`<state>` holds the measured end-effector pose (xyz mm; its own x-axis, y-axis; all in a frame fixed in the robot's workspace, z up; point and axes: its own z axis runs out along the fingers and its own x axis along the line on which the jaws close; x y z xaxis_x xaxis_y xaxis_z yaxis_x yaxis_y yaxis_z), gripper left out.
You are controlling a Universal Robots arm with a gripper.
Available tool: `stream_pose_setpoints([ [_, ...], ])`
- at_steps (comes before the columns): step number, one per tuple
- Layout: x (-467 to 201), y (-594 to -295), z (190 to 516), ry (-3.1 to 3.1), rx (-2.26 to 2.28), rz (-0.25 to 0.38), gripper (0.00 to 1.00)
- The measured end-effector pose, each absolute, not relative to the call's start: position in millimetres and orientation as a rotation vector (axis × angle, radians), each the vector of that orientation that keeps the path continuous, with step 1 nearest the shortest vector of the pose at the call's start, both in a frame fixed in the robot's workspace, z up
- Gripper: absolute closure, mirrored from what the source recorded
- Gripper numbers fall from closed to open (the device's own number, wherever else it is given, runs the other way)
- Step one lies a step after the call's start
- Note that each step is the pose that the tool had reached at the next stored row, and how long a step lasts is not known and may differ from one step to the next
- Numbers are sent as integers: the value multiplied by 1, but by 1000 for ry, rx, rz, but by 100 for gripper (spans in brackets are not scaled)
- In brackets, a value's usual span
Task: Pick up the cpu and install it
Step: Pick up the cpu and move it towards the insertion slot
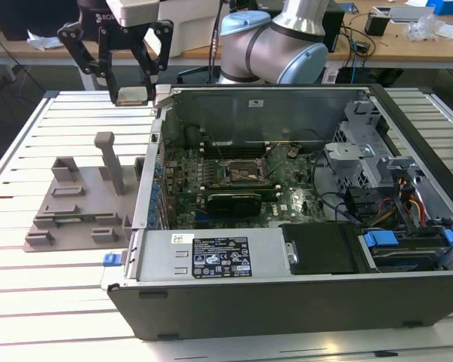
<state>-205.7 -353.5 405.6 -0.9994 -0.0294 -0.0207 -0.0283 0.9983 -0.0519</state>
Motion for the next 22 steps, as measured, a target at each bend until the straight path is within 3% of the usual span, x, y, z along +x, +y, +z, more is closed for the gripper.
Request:
stream_pose_setpoints([
  [22,-180,-353,402,3119,-45,-98,45],
])
